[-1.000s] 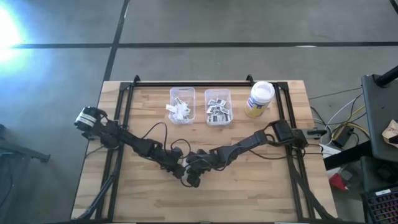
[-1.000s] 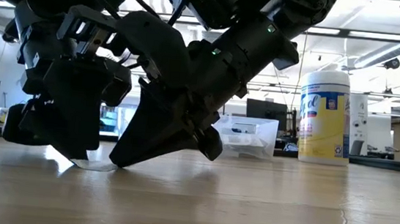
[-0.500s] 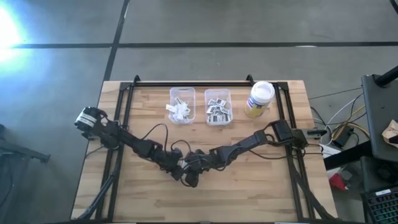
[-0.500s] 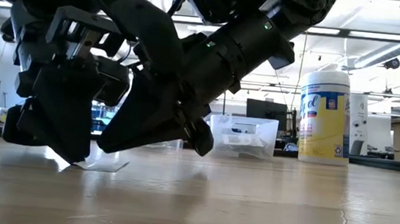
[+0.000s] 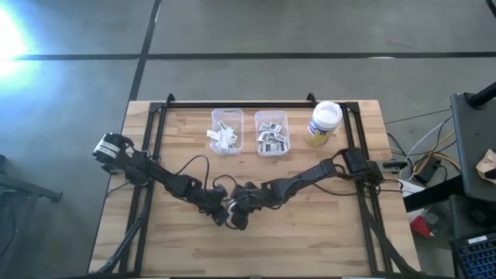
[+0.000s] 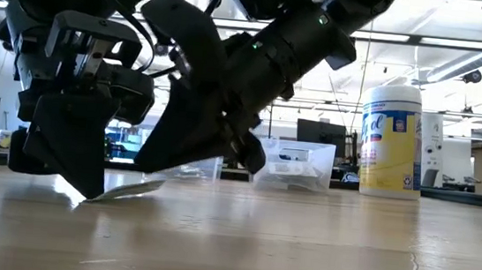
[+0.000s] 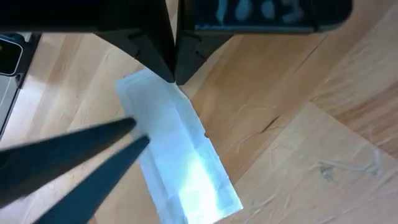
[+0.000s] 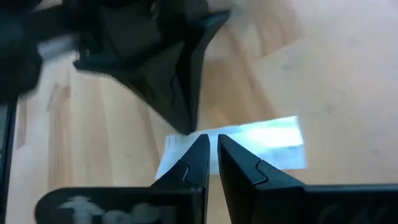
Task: Pick & Place First Aid Supplies
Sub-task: Put the green bandage pack into the left transparent bin
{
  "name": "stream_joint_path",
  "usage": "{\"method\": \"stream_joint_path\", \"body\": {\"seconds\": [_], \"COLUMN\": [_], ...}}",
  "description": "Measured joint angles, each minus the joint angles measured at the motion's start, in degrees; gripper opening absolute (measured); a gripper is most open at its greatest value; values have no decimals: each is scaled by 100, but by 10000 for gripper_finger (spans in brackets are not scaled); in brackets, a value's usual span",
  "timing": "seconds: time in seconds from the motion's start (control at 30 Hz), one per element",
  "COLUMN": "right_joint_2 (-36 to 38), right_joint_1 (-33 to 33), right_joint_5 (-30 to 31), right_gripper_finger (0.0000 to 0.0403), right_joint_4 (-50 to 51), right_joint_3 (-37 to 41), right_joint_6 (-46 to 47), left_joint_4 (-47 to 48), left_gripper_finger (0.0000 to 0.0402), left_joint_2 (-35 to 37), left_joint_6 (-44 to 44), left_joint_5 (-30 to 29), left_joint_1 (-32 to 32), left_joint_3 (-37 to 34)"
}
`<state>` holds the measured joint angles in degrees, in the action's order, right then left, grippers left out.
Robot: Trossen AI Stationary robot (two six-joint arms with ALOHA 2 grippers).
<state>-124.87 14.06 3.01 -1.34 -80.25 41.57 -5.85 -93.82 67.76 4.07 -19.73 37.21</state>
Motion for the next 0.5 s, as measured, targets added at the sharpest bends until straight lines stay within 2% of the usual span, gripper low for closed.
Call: {"method": "stream_joint_path", "body": {"seconds": [0.37,0.5], "right_joint_2": [574,677], "right_joint_1": [-87,-136], "right_joint_5": [-3,-333], "right_gripper_finger": [31,34], "right_joint_4": [1218,1492], "right_joint_3": [0,0], "right_joint_6": [-195,-69], "left_joint_4": [6,7], "left_gripper_finger": [32,32], "left_joint_2": [0,0], "left_joint_6": [-80,-76], "left_joint_5": [-48,-59], "left_joint_1": [2,4], "left_joint_3": [0,0]}}
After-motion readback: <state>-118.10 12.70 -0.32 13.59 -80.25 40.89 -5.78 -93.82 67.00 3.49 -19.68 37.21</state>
